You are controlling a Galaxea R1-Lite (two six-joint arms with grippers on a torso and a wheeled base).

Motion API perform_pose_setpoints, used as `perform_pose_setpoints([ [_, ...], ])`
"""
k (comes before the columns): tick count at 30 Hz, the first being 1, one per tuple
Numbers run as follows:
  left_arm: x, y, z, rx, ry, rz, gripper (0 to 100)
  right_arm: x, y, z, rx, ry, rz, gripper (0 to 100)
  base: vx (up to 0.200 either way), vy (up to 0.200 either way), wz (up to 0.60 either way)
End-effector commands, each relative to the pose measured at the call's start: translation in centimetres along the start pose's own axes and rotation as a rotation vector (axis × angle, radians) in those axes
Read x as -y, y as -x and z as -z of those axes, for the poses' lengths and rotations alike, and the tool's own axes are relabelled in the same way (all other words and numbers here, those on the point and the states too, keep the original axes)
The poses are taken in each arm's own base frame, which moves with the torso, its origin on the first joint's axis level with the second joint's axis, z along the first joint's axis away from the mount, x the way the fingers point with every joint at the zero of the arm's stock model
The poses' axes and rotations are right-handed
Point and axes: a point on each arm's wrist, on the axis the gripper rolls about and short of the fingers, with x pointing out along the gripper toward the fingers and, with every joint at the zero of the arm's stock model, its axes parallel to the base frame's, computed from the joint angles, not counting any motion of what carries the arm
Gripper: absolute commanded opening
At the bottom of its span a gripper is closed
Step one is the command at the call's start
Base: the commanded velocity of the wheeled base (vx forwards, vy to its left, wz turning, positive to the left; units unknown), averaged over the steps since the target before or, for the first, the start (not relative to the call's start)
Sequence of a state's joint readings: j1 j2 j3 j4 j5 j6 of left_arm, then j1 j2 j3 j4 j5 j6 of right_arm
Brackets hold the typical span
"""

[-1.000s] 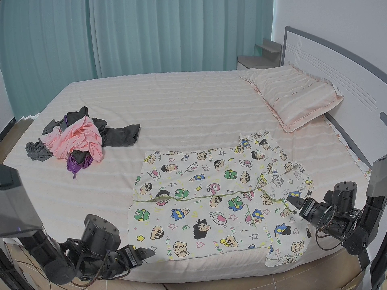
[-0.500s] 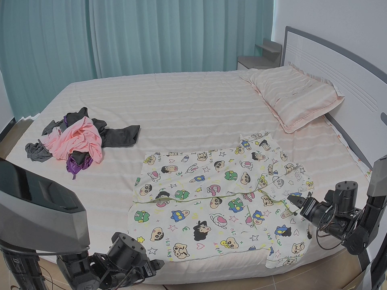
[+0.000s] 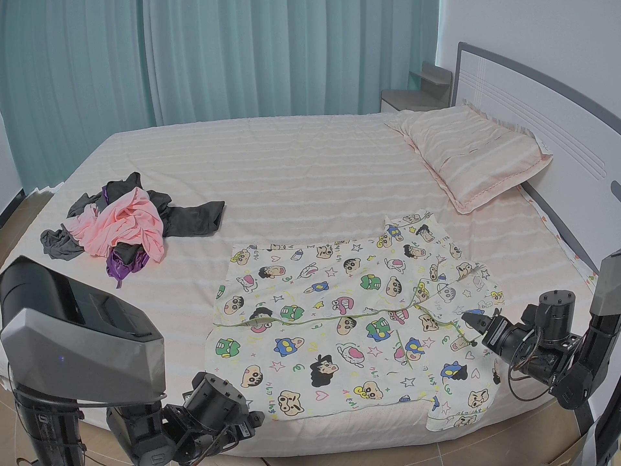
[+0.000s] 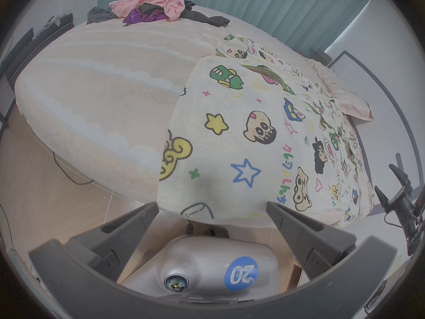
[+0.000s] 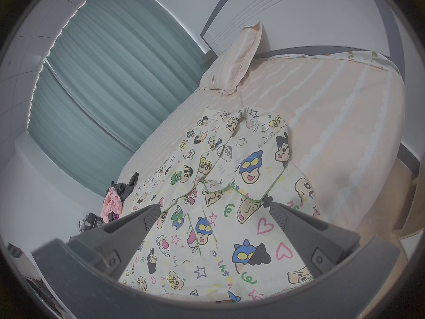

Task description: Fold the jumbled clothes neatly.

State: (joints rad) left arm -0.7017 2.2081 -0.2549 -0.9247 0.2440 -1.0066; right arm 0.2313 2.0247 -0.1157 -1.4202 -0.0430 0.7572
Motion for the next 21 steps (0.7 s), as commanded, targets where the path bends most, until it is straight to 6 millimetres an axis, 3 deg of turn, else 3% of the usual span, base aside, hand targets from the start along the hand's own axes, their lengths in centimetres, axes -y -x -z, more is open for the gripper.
perform_pose_setpoints([
  [1, 0.2, -0.5, -0.2, 0.005, 0.011, -0.001, 100, -0.1, 0.1, -0.1, 0.005, -0.001, -0.005, 100, 0.0, 0.0, 0.0],
  [7, 0.3, -0.9, -1.1, 0.027, 0.041, 0.003, 100, -0.1, 0.1, -0.1, 0.006, -0.001, -0.004, 100, 0.0, 0.0, 0.0],
  [8, 0.3, -1.0, -1.1, 0.029, 0.043, 0.001, 0, -0.1, 0.1, -0.1, 0.005, -0.001, -0.005, 100, 0.0, 0.0, 0.0],
  [21, 0.3, 0.5, -2.5, 0.092, 0.122, 0.048, 0, 0.2, -0.1, 0.1, -0.008, 0.001, 0.015, 100, 0.0, 0.0, 0.0],
])
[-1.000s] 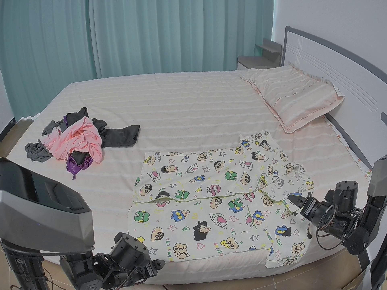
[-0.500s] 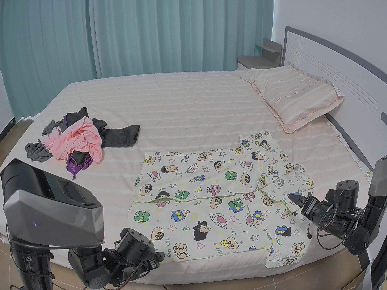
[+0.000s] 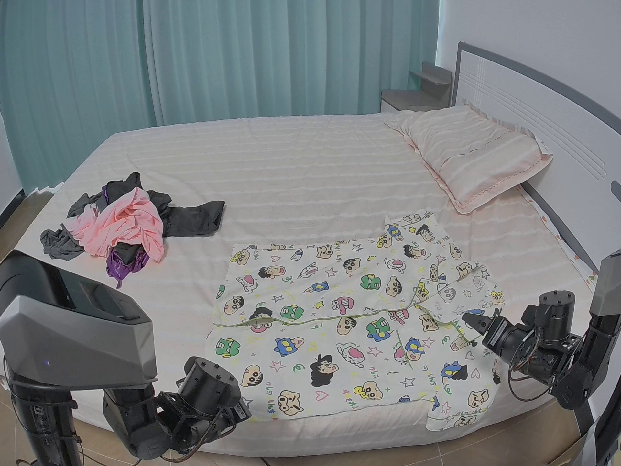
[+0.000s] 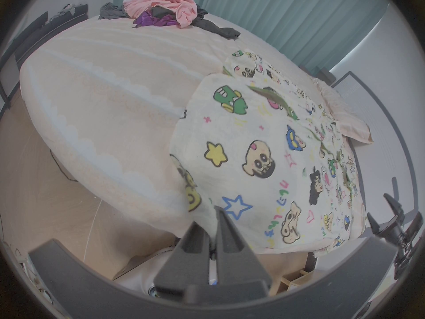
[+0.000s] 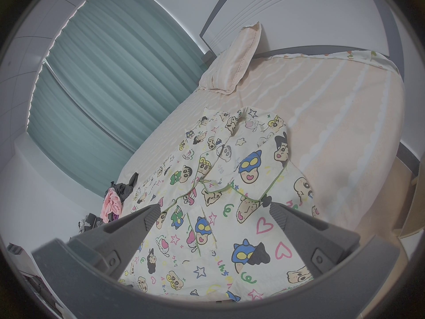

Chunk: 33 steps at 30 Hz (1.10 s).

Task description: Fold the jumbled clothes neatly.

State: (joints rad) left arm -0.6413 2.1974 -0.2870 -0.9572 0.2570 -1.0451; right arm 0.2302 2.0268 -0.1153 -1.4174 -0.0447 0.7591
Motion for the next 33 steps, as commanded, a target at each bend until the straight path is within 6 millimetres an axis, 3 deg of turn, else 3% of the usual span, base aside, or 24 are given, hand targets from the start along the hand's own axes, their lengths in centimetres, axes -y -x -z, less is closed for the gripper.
perform_pose_setpoints([
  [1, 0.1, 0.8, -0.6, 0.02, 0.017, 0.023, 0, 0.1, -0.1, 0.1, -0.005, 0.003, 0.008, 100, 0.0, 0.0, 0.0],
  [7, 0.1, 1.6, -2.8, 0.084, 0.086, 0.053, 0, 0.9, -0.5, 0.2, -0.02, 0.038, 0.056, 100, 0.0, 0.0, 0.0],
  [14, 0.2, 1.9, -4.7, 0.173, 0.154, 0.124, 0, 4.0, -2.0, 0.2, -0.094, 0.141, 0.131, 100, 0.0, 0.0, 0.0],
  [22, 0.2, 1.8, -5.1, 0.19, 0.183, 0.128, 0, 6.8, -2.6, 0.4, -0.219, 0.186, 0.092, 100, 0.0, 0.0, 0.0],
  [33, 0.4, 1.7, -5.4, 0.21, 0.199, 0.156, 0, 8.3, -3.6, 1.8, -0.304, 0.225, 0.087, 100, 0.0, 0.0, 0.0],
])
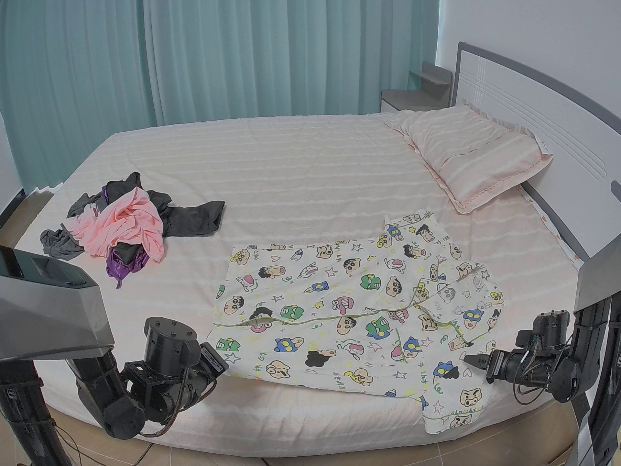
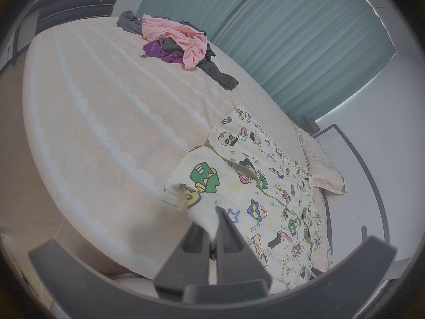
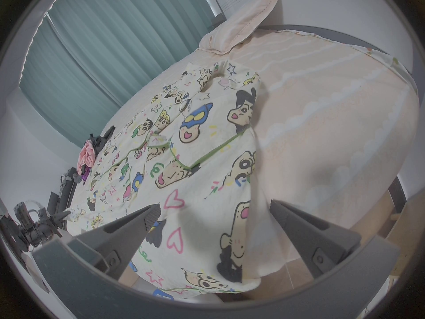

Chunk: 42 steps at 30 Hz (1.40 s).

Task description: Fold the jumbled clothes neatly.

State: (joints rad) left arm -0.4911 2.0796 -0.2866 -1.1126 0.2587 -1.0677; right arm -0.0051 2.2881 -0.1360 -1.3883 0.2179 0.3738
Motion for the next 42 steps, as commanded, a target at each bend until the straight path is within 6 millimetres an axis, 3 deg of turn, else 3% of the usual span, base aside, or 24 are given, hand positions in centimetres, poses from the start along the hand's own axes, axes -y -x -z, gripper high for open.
perform_pose_setpoints([
  [1, -0.1, -0.1, 0.0, 0.002, 0.001, 0.002, 0, 0.5, -1.0, 0.9, -0.045, 0.012, -0.009, 100, 0.0, 0.0, 0.0],
  [4, -0.1, 0.0, 0.0, 0.0, 0.002, -0.001, 0, 0.3, -1.0, 0.7, -0.036, 0.031, -0.041, 100, 0.0, 0.0, 0.0],
  [5, -0.1, 0.0, 0.0, 0.0, 0.002, -0.001, 0, 0.3, -1.2, 0.6, -0.033, 0.036, -0.042, 0, 0.0, 0.0, 0.0],
  [12, 0.0, -0.1, -0.1, 0.008, 0.005, 0.001, 0, 0.4, -2.4, -0.7, 0.023, 0.043, -0.052, 0, 0.0, 0.0, 0.0],
  [21, -0.3, 0.0, -0.1, 0.031, 0.004, -0.02, 0, 0.0, -3.1, -4.9, 0.195, 0.059, -0.078, 0, 0.0, 0.0, 0.0],
  [27, -0.2, 0.0, 0.0, 0.03, 0.003, -0.019, 0, -0.3, -3.8, -6.4, 0.253, 0.072, -0.097, 0, 0.0, 0.0, 0.0],
  [33, -0.5, -0.3, 0.2, 0.022, -0.002, -0.034, 0, 0.3, -5.0, -5.4, 0.204, 0.062, -0.08, 0, 0.0, 0.0, 0.0],
  [34, -0.5, -0.3, 0.2, 0.02, -0.001, -0.034, 0, 0.5, -5.2, -5.2, 0.197, 0.06, -0.078, 100, 0.0, 0.0, 0.0],
  [42, -0.5, -0.5, 0.3, 0.019, 0.002, -0.033, 0, 3.1, -4.2, -5.8, 0.216, 0.001, -0.008, 100, 0.0, 0.0, 0.0],
])
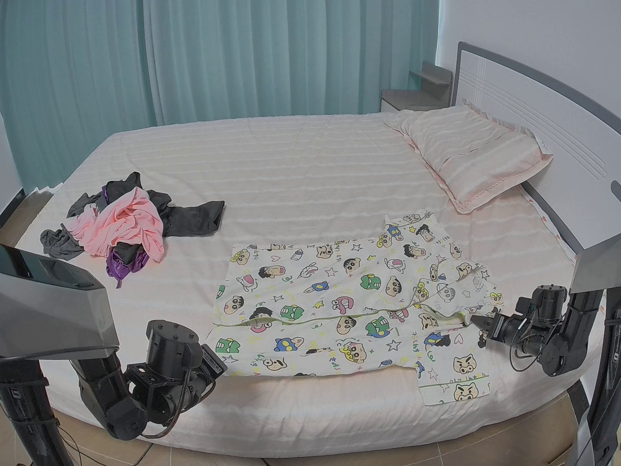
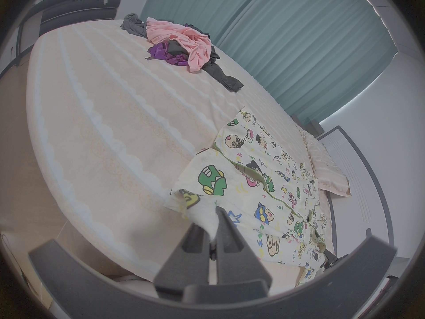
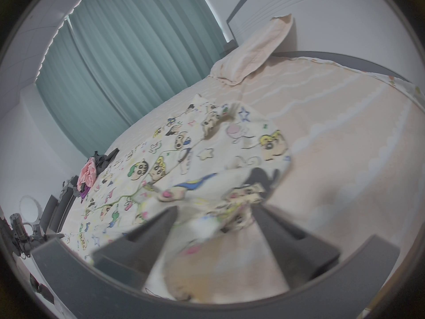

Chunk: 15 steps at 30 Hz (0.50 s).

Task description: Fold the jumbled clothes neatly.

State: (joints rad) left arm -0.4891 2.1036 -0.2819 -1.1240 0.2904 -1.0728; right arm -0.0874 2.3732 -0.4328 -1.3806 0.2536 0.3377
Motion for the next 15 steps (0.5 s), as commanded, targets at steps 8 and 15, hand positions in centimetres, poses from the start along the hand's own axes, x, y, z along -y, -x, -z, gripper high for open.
perform_pose_setpoints([
  [8, -0.1, -0.2, 0.1, -0.003, -0.001, -0.005, 0, 4.1, 4.0, -1.7, 0.07, -0.101, 0.101, 100, 0.0, 0.0, 0.0],
  [15, -0.1, -0.1, 0.1, -0.006, 0.0, -0.006, 0, 1.8, 8.8, -0.8, -0.005, -0.097, -0.052, 100, 0.0, 0.0, 0.0],
])
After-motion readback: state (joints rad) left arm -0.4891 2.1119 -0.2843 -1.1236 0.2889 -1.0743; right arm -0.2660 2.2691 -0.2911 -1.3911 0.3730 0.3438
